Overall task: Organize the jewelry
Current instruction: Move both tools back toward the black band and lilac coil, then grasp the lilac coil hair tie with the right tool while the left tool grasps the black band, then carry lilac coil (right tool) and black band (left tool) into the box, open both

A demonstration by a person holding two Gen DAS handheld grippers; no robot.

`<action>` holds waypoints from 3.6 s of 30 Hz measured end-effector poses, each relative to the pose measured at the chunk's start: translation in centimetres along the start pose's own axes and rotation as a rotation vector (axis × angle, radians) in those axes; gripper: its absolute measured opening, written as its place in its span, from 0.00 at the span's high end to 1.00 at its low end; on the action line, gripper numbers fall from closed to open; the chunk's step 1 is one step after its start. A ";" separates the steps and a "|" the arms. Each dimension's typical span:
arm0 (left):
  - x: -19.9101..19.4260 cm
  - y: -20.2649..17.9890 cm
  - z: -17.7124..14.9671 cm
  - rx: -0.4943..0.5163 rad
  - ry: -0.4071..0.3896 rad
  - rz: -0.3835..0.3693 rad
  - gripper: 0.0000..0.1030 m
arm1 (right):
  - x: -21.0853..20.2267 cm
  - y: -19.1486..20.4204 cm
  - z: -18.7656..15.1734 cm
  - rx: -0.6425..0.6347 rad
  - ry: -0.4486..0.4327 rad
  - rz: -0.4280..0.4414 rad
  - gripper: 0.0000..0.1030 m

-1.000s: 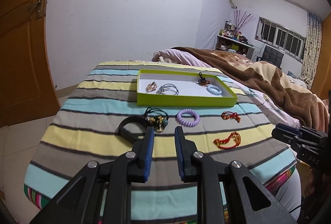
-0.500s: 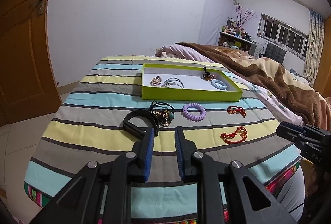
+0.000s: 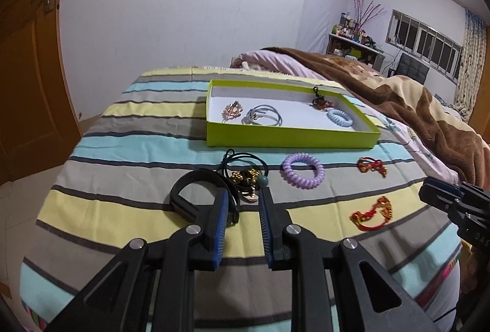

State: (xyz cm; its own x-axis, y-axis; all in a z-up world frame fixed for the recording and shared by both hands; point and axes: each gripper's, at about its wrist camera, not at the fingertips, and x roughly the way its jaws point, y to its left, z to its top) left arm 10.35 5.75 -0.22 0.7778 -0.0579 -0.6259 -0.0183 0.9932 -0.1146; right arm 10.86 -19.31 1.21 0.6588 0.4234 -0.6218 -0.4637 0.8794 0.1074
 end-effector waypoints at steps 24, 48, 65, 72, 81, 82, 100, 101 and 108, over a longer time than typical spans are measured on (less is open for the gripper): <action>4.0 0.4 0.7 -0.034 0.104 0.051 0.86 | 6.8 0.7 3.2 0.007 0.093 0.064 0.77; 1.5 2.4 1.1 -0.066 0.023 0.009 0.90 | 13.7 4.6 5.6 -0.020 0.248 0.047 0.77; 0.5 1.6 1.3 -0.031 0.012 -0.004 0.90 | 10.9 4.8 5.5 -0.017 0.176 0.047 0.91; -0.4 -0.2 1.7 0.005 -0.005 -0.017 0.90 | 7.7 4.1 5.9 0.012 0.112 0.058 0.91; -0.8 -2.6 2.6 0.041 -0.024 -0.038 0.90 | 4.8 2.7 6.1 0.038 0.056 0.050 0.91; -0.9 -2.8 2.8 0.045 -0.027 -0.039 0.90 | 4.6 2.5 6.2 0.040 0.052 0.049 0.91; 3.2 -4.1 8.4 0.121 -0.055 -0.066 0.90 | 6.3 -1.2 9.2 0.048 0.012 -0.004 0.91; 3.7 -4.0 8.8 0.120 -0.050 -0.066 0.90 | 6.7 -1.5 9.4 0.050 0.013 -0.006 0.91; 7.8 -3.8 11.2 0.131 -0.015 -0.066 0.90 | 10.0 -3.2 11.3 0.050 0.030 -0.021 0.91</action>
State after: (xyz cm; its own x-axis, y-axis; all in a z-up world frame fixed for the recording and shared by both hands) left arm 23.50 2.61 3.99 0.7838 -0.1225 -0.6087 0.1144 0.9921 -0.0523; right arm 25.64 -15.39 3.41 0.6497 0.3991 -0.6470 -0.4196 0.8980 0.1325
